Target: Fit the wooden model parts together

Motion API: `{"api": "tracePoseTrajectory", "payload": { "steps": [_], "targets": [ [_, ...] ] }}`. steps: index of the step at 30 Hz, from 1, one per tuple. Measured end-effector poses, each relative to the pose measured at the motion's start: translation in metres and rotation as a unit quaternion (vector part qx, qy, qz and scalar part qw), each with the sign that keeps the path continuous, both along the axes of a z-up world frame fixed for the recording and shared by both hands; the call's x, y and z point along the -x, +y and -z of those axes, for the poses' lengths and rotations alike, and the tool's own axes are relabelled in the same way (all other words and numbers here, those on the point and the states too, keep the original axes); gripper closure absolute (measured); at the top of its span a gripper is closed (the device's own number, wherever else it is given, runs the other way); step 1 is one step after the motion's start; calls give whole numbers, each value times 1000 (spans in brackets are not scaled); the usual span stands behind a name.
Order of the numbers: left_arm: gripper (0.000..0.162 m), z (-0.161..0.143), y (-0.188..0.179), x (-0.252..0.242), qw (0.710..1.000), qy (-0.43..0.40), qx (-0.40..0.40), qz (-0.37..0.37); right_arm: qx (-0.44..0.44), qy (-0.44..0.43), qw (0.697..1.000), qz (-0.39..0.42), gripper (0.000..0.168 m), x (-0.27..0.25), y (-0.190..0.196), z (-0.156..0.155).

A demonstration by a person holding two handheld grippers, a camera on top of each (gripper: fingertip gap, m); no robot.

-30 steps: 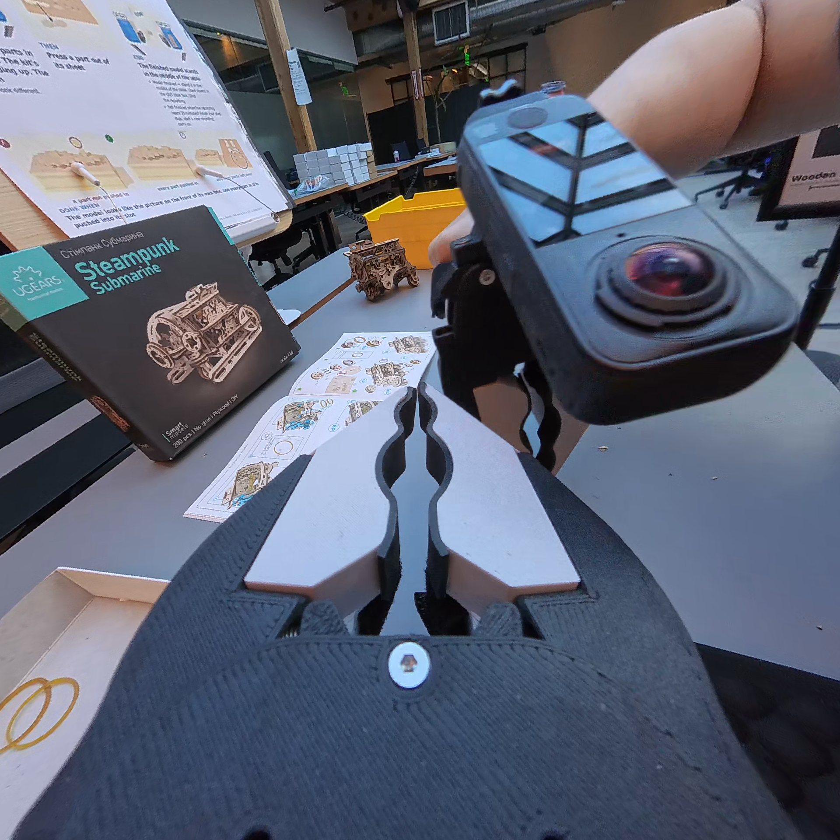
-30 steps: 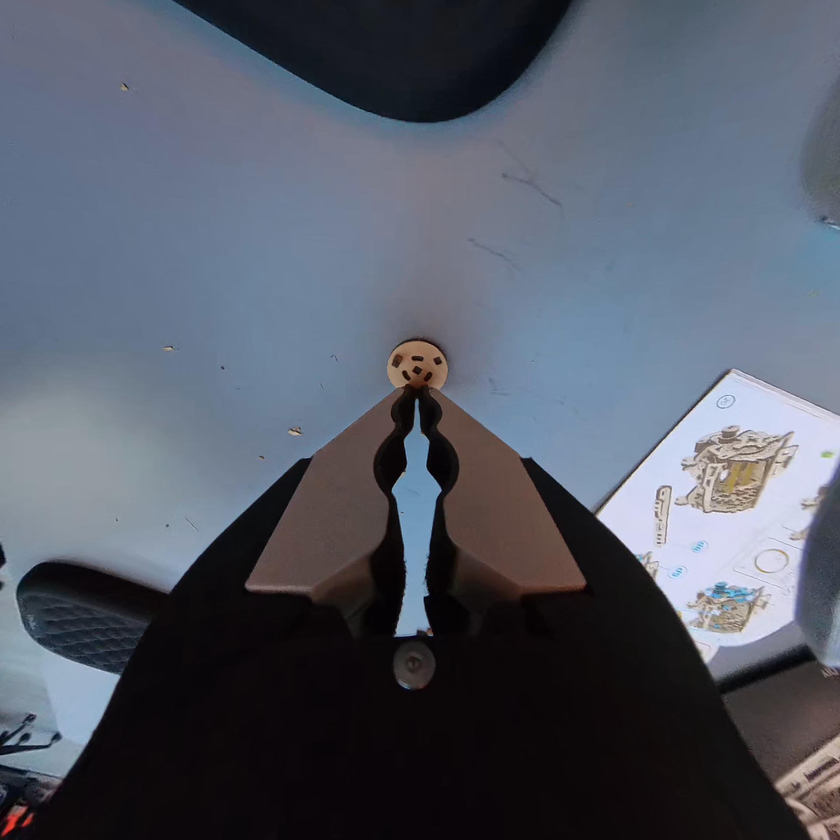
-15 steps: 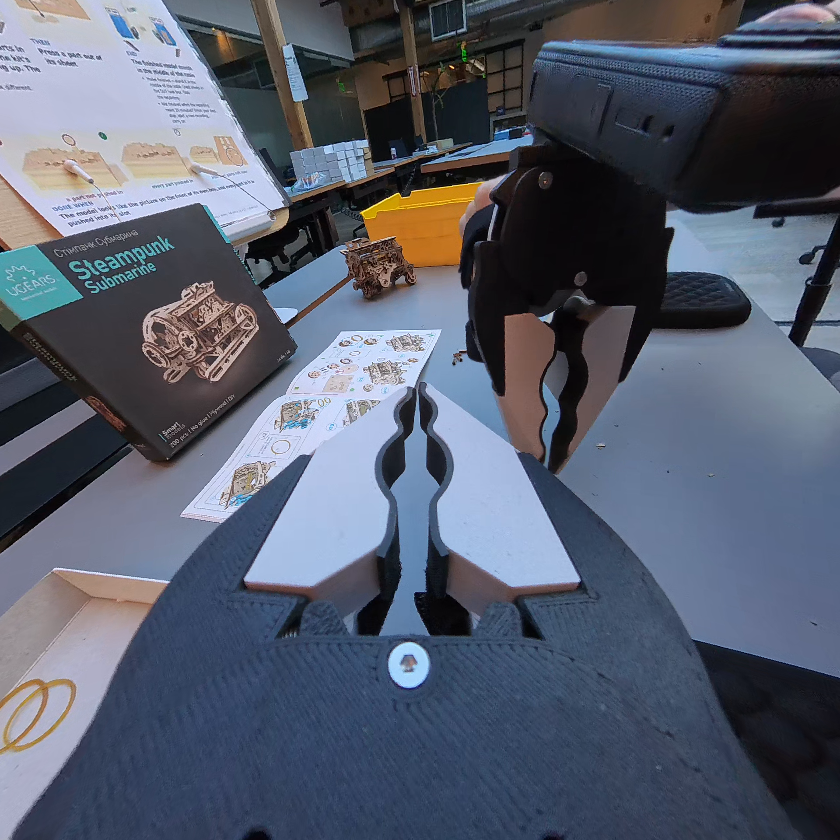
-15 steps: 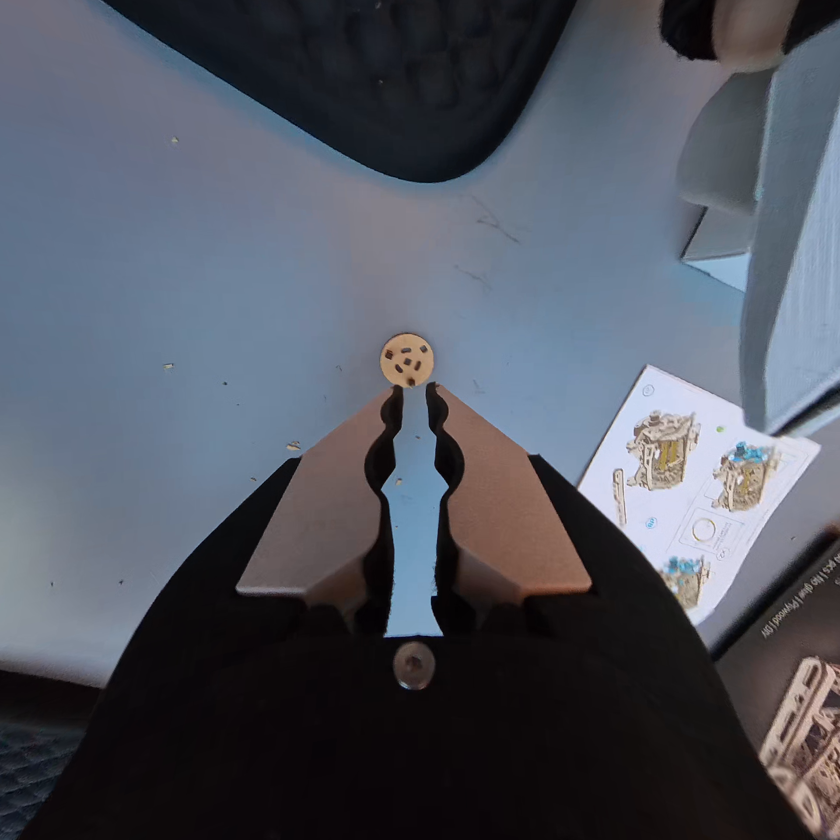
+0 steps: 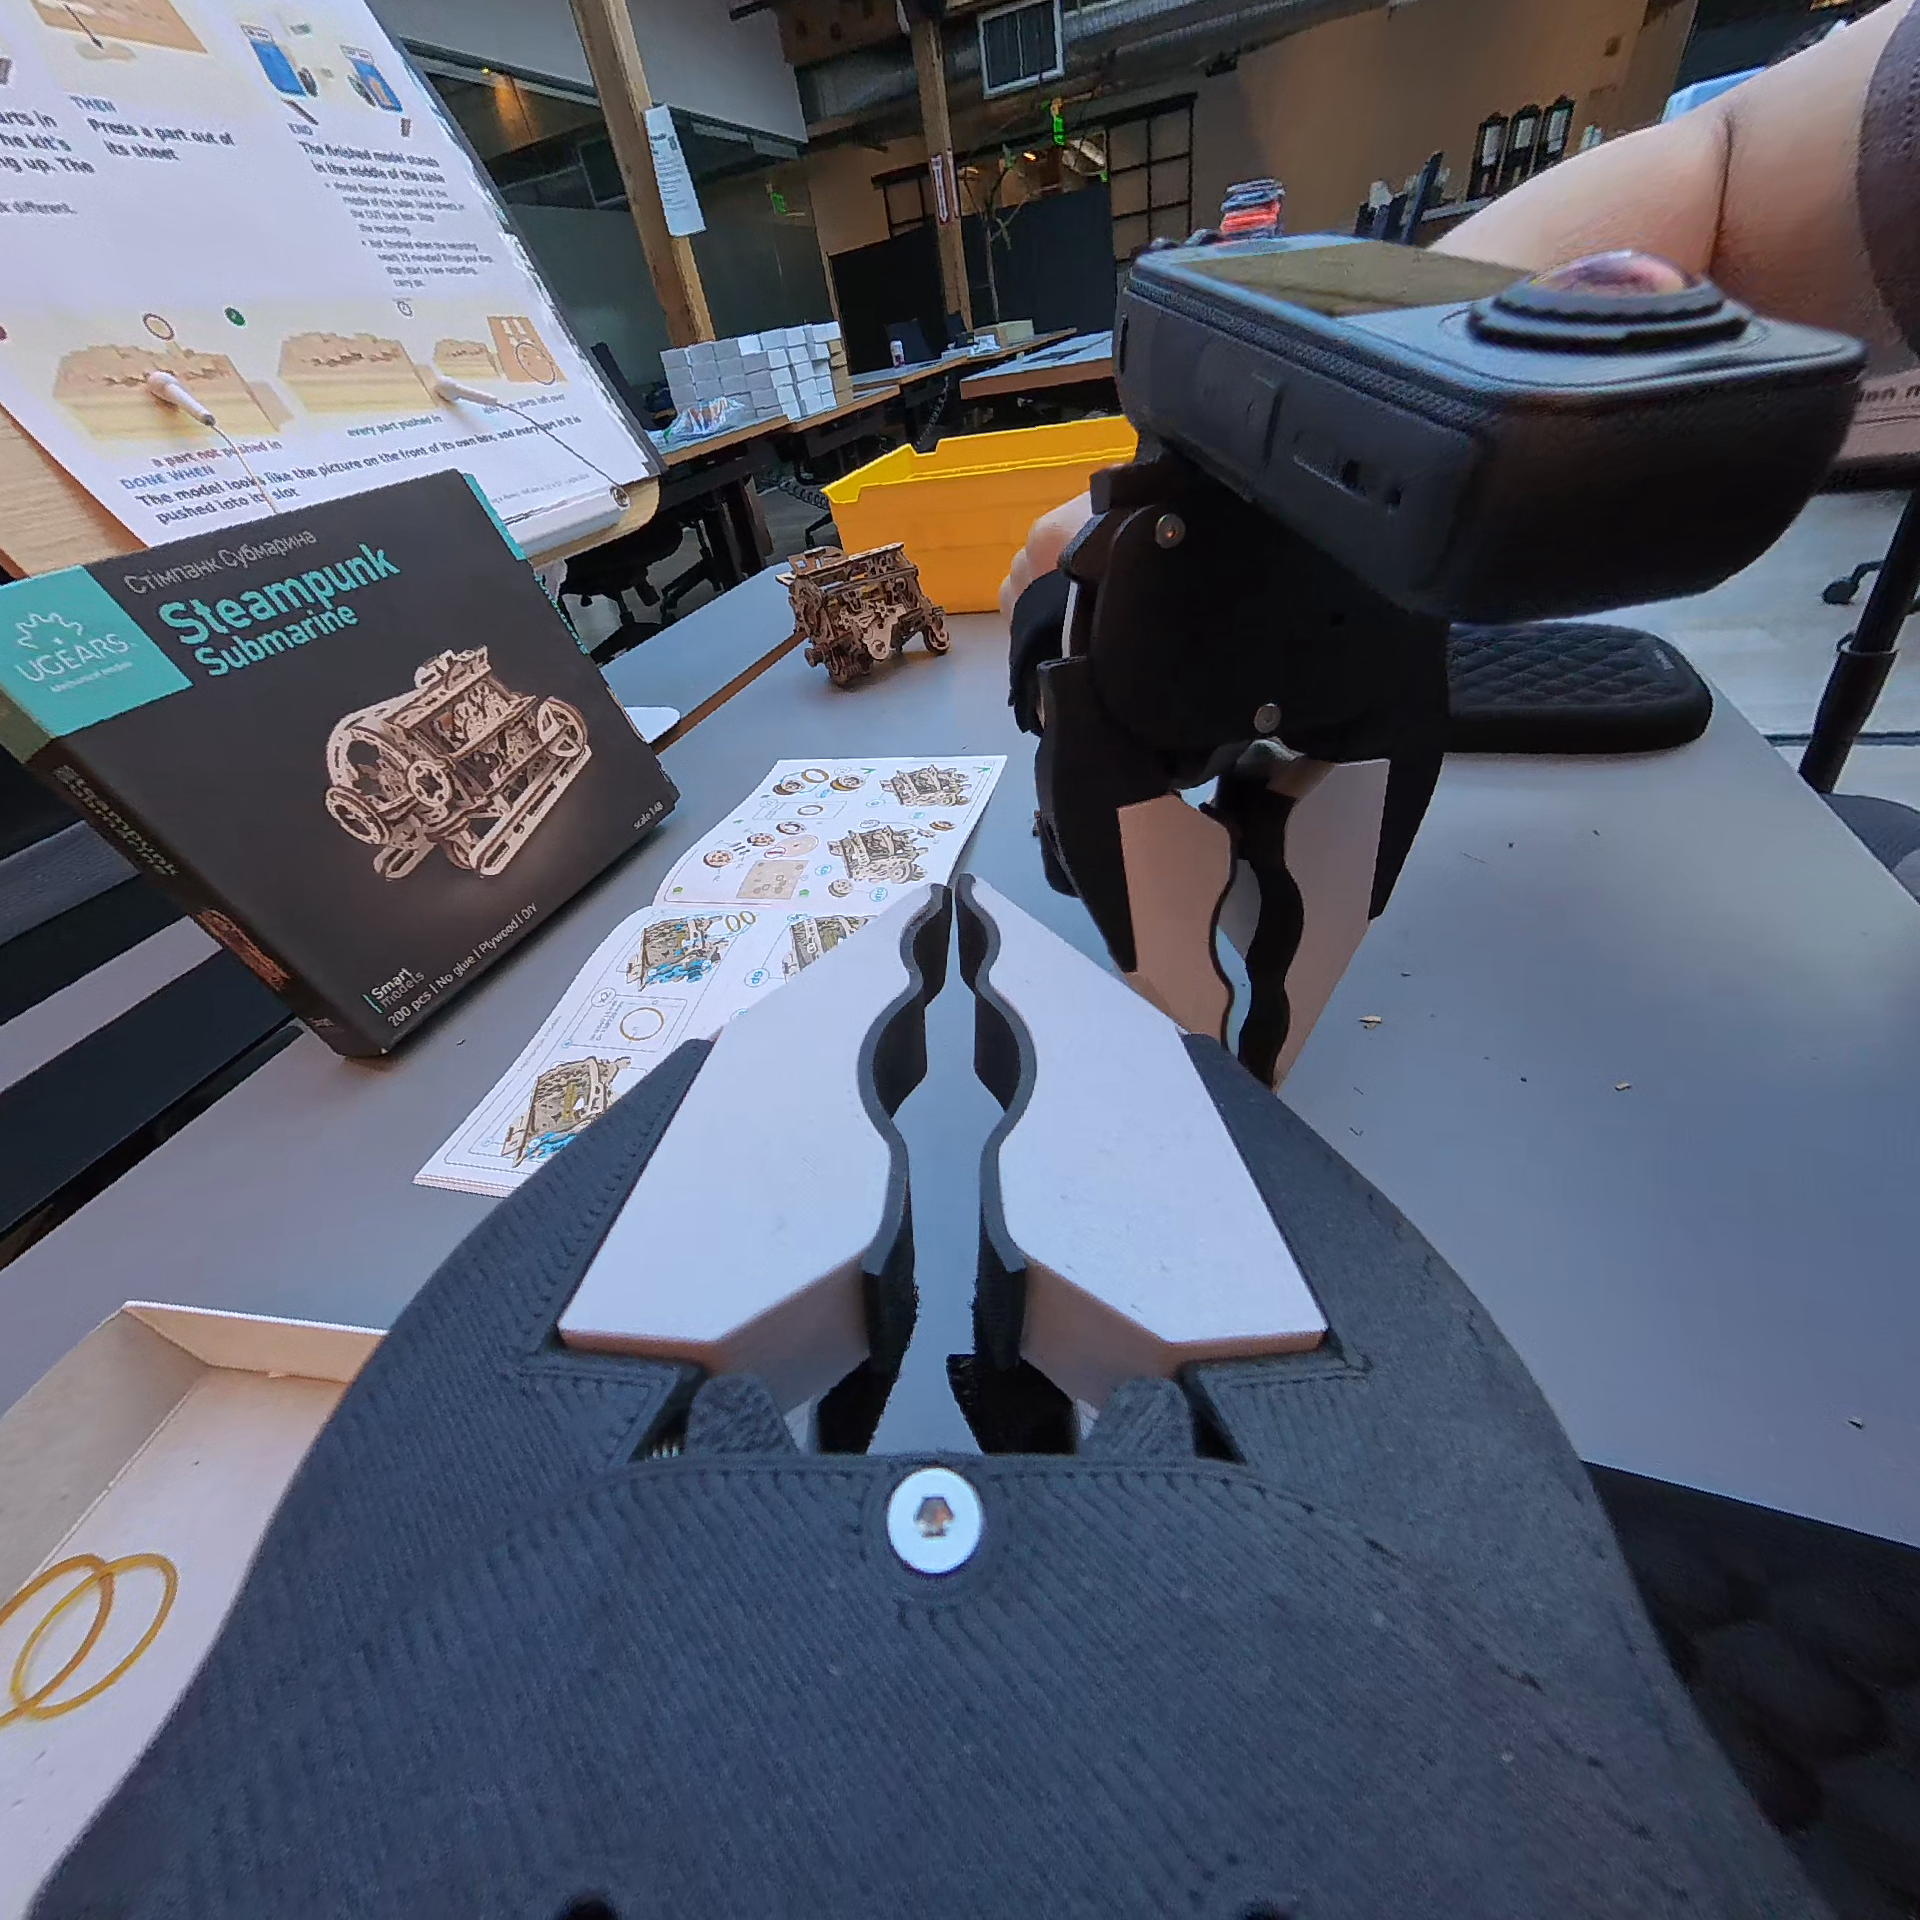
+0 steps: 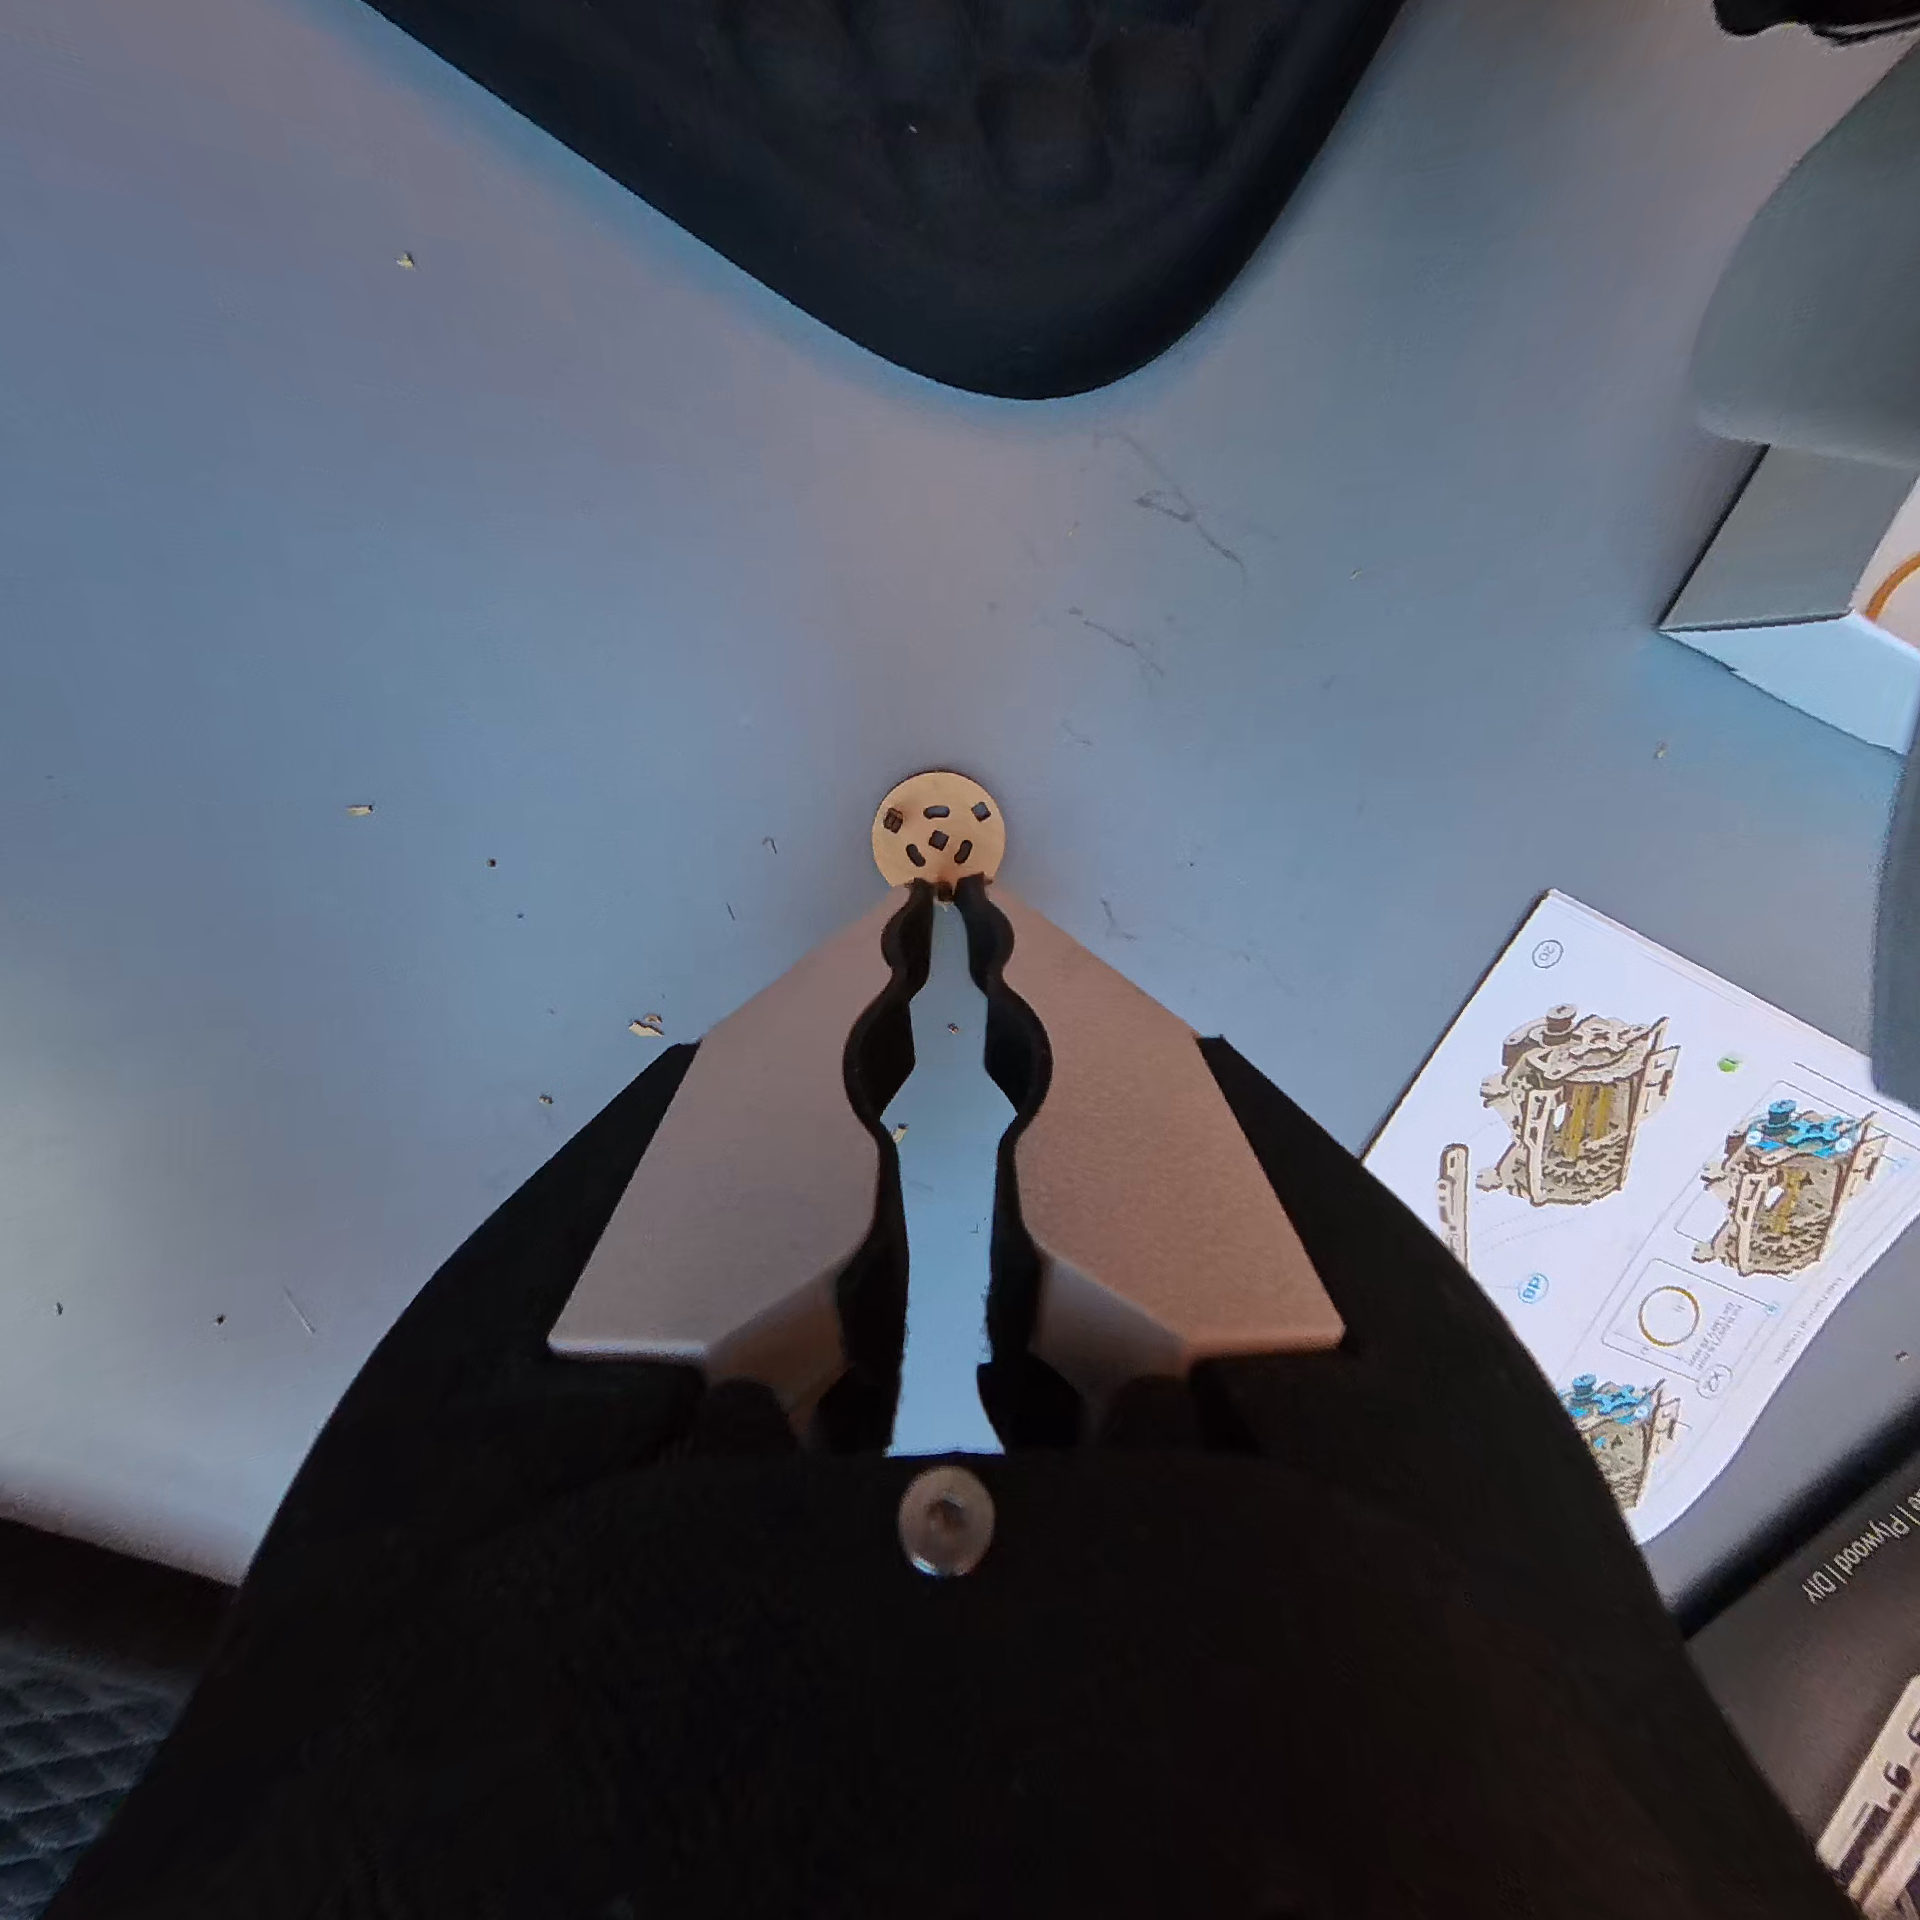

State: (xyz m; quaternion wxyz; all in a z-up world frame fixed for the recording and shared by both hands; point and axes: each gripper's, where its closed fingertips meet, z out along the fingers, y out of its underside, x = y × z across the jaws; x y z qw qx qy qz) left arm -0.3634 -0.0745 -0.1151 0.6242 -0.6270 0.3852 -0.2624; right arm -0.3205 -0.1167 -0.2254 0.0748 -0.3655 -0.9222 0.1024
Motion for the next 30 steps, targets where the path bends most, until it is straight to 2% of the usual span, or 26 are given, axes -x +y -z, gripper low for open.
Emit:
{"api": "tracePoseTrajectory", "payload": {
  "steps": [13,23,28,30],
  "targets": [
    [162,0,-1,-1,1000,1,1,1,-10,11,1000,-4,158,3,4,-2],
    [162,1,0,-1,1000,1,4,2,-24,20,998,-47,166,5,6,-2],
    [162,1,0,-1,1000,1,5,2,-39,20,997,-67,156,3,7,1],
    [162,2,0,-1,1000,1,5,3,-41,16,997,-68,161,3,8,2]
  ]
}}
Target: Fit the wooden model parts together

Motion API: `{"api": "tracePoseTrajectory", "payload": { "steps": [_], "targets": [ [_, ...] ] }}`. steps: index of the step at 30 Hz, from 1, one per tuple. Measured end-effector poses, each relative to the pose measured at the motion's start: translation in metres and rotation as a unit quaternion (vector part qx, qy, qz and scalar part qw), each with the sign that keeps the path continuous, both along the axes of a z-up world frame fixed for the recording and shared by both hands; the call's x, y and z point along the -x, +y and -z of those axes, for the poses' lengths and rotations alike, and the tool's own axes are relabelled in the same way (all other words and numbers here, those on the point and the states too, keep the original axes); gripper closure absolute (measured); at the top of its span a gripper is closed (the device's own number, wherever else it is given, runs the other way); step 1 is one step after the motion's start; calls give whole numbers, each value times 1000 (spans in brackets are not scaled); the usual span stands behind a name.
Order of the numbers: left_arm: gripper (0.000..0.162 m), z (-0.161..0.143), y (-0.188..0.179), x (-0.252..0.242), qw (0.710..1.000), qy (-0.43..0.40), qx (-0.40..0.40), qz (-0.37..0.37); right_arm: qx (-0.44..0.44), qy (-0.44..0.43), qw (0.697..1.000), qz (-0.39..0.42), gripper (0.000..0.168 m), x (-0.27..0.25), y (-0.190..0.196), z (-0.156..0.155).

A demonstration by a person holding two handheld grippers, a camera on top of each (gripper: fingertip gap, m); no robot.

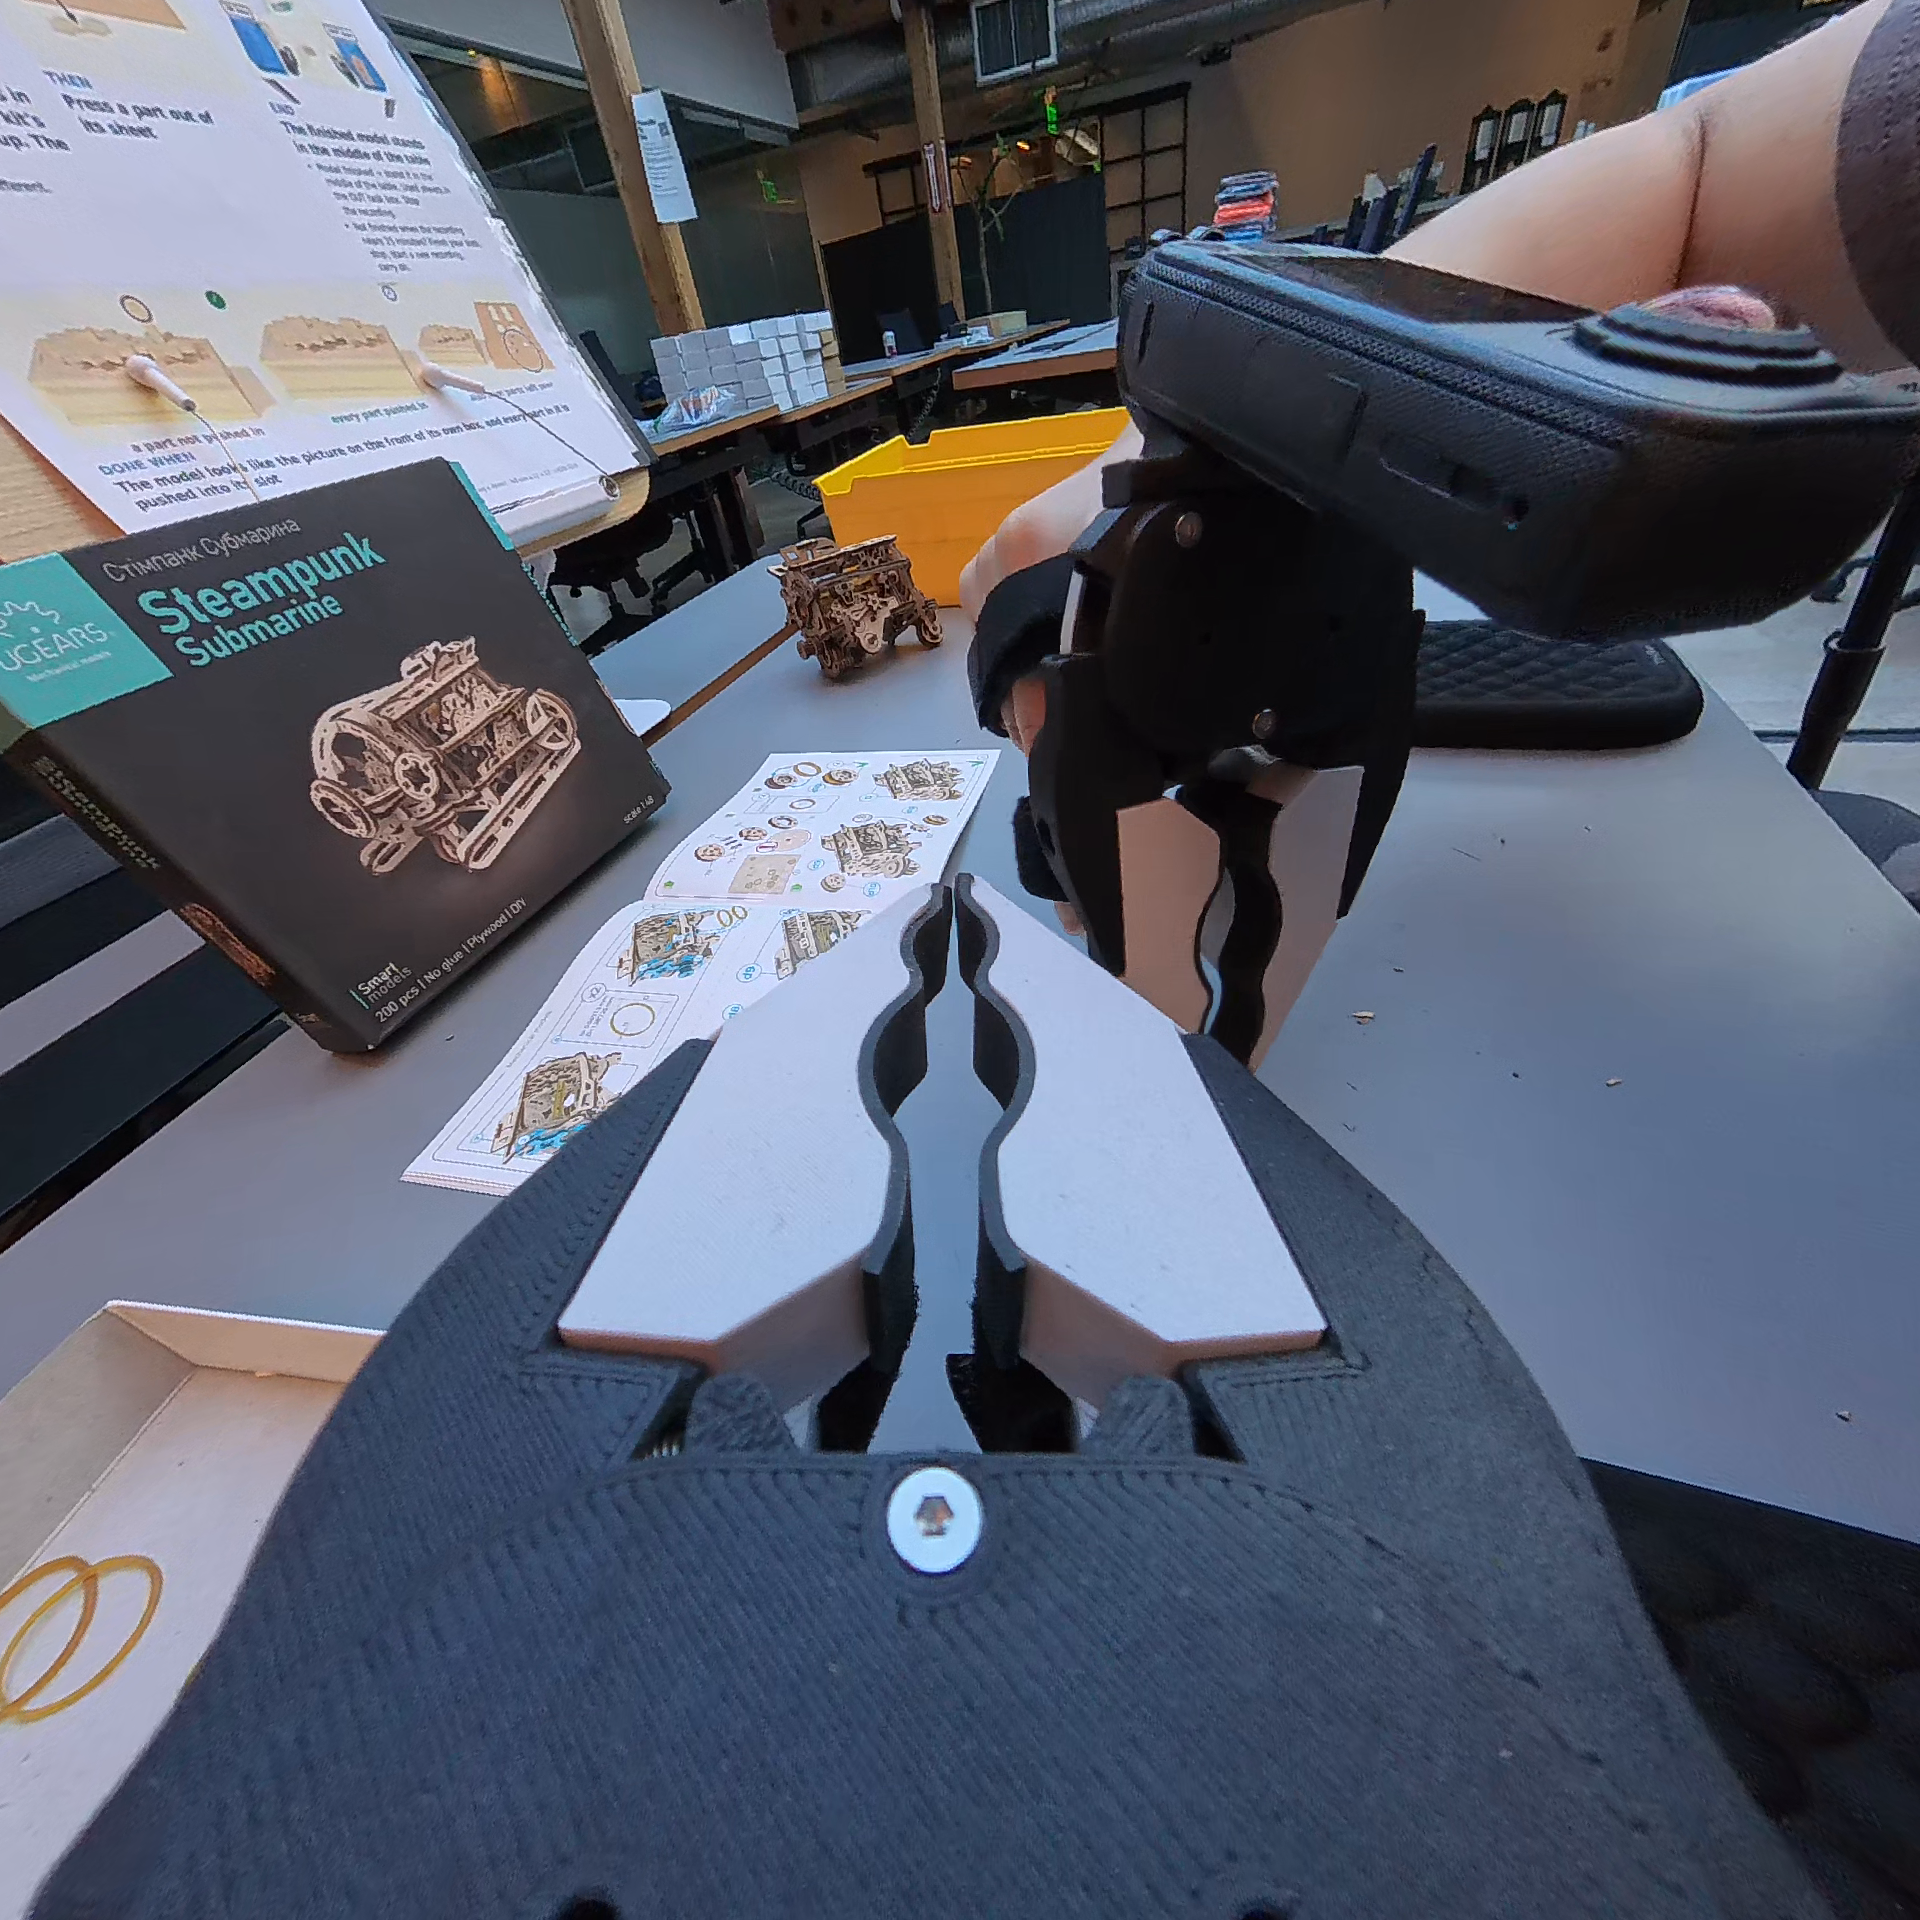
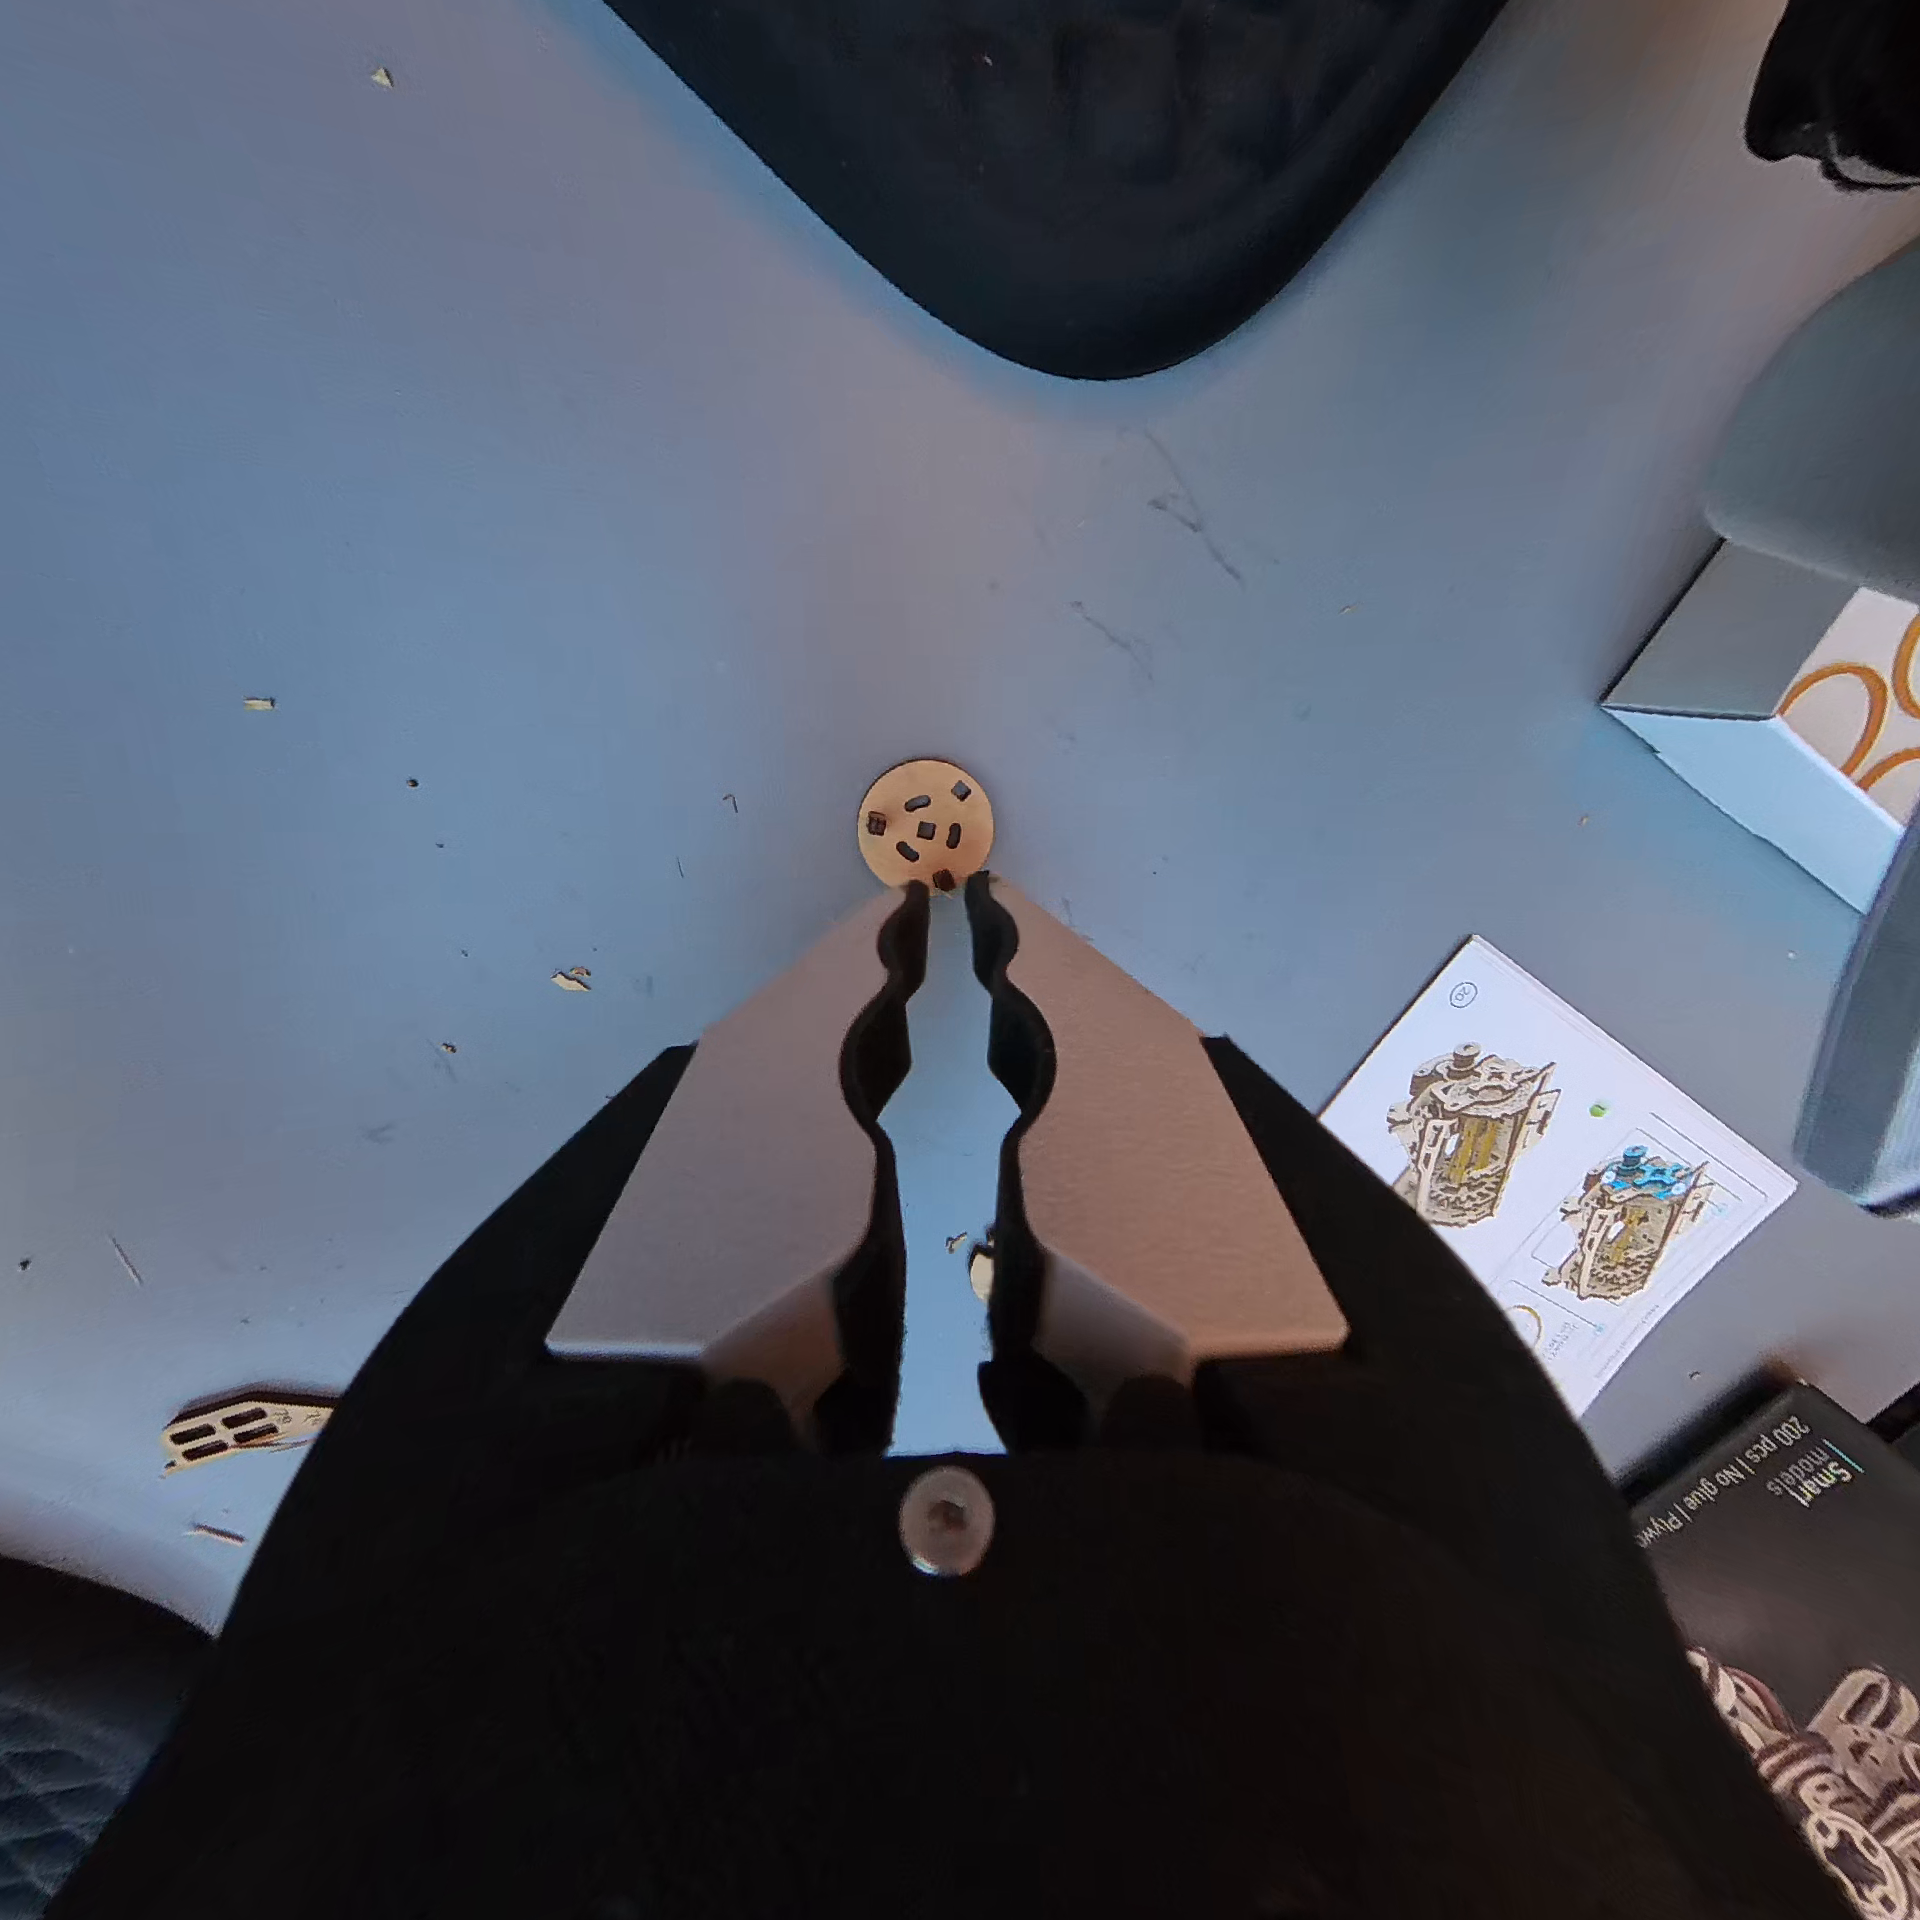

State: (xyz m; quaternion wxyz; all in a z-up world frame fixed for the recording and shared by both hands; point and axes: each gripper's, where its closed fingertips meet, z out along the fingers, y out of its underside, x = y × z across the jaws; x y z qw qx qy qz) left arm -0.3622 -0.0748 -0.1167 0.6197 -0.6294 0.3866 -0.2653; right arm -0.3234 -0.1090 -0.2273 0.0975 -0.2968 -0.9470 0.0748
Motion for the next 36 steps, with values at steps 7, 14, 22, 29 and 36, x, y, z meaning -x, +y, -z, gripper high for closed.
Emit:
{"api": "tracePoseTrajectory", "payload": {
  "steps": [7,14,22,29,36],
  "targets": [
    [162,0,0,0,1000,-1,1,0,11,-2,1000,3,160,-1,-3,-1],
    [162,1,0,0,1000,0,2,0,19,0,1000,10,166,0,-6,-2],
    [162,0,0,0,1000,-1,1,0,25,13,999,46,168,-3,-7,-2],
    [162,3,1,0,1000,-1,5,0,-28,41,998,46,168,-5,-7,-1],
    [162,1,1,0,1000,-4,4,1,-45,76,995,48,168,-7,-8,-1]
  ]
}}
